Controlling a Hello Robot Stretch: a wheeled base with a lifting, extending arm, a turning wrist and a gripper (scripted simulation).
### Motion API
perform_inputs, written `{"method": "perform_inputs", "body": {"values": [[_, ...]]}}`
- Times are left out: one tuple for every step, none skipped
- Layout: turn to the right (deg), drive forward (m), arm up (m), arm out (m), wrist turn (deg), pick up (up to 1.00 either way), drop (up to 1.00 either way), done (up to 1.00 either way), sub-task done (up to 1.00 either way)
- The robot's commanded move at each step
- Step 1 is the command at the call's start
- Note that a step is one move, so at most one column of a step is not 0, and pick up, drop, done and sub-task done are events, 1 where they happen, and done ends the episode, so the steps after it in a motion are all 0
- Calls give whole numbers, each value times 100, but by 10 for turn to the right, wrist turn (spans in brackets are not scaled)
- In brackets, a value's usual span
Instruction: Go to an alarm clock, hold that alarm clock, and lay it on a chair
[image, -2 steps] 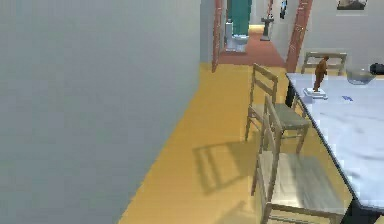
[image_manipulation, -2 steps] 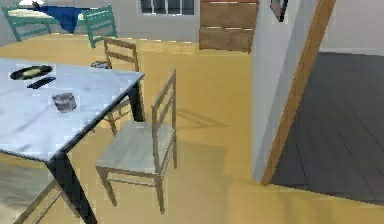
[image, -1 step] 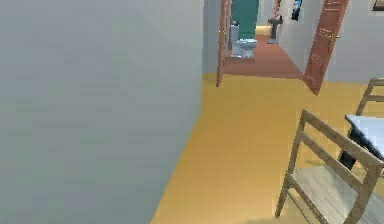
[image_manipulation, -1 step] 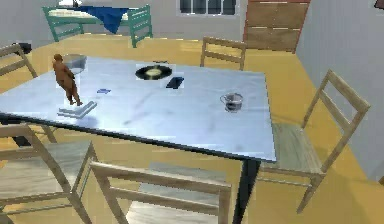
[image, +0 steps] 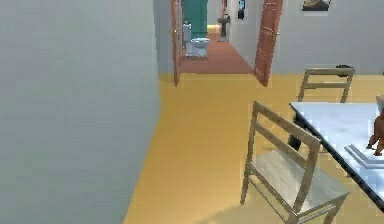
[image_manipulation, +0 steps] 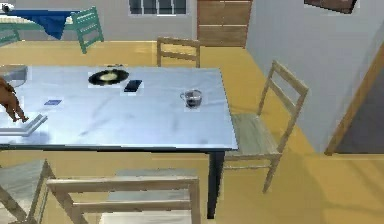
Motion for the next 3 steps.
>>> {"method": "perform_inputs", "body": {"values": [[0, 100, 0, 0, 0, 0, 0, 0, 0], [60, 0, 0, 0, 0, 0, 0, 0, 0], [0, 40, 0, 0, 0, 0, 0, 0, 0]]}}
